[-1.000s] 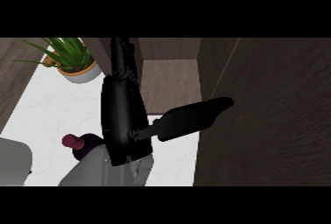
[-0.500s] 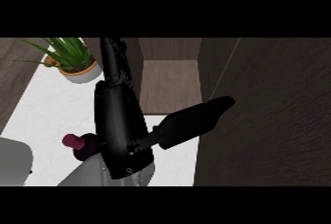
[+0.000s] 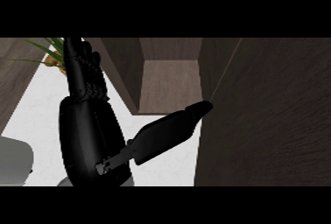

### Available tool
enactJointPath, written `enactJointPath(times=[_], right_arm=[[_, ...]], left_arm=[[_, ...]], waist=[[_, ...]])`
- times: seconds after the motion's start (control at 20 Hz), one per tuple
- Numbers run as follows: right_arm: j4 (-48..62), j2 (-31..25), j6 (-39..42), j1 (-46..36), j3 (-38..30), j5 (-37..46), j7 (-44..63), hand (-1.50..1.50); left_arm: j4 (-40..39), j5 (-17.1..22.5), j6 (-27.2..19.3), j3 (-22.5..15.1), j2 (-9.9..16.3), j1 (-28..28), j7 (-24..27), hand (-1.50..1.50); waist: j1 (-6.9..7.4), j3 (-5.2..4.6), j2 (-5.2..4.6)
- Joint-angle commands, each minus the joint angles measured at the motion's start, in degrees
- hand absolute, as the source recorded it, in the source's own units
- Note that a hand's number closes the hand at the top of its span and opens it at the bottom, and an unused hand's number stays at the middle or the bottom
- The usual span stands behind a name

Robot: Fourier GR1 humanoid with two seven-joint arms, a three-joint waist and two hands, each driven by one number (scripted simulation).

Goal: Pick up the wine, place it into the cabinet and close the cabinet

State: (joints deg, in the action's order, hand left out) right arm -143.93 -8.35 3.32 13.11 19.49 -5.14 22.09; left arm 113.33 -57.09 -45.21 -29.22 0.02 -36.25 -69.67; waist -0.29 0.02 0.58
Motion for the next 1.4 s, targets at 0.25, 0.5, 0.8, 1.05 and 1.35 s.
enactJointPath(times=[0.25,0.5,0.8,1.05,1.35], right_arm=[[-14.63,-2.3,-1.09,5.32,0.52,-1.86,5.82,-1.5],[-13.55,-2.32,-2.14,1.37,0.35,-2.35,7.01,-1.5],[-11.99,-0.84,-4.44,-0.63,2.74,0.54,7.66,-1.5],[-13.3,-2.44,-4.17,-1.46,1.19,-0.57,8.95,-1.5],[-14.35,-3.02,-3.97,-1.15,-1.28,-3.21,8.94,-1.5]], left_arm=[[10.18,-2.68,8.63,3.07,0.4,8.1,-3.87,-1.5],[13.92,-2.98,11.47,4.58,0.69,12.19,-3.64,-1.5],[21.44,2.1,11.08,6.72,5.5,23.58,0.83,-1.5],[21.39,4.3,8.75,4.44,4.29,29.66,4.97,-1.5],[20.76,8.28,6.98,8.08,4.75,32.78,7.85,-1.5]], waist=[[-0.22,-0.03,-0.04],[0.15,-0.02,-0.14],[0.3,-0.12,-0.23],[-0.04,-0.08,-0.28],[-0.38,0.0,-0.3]])
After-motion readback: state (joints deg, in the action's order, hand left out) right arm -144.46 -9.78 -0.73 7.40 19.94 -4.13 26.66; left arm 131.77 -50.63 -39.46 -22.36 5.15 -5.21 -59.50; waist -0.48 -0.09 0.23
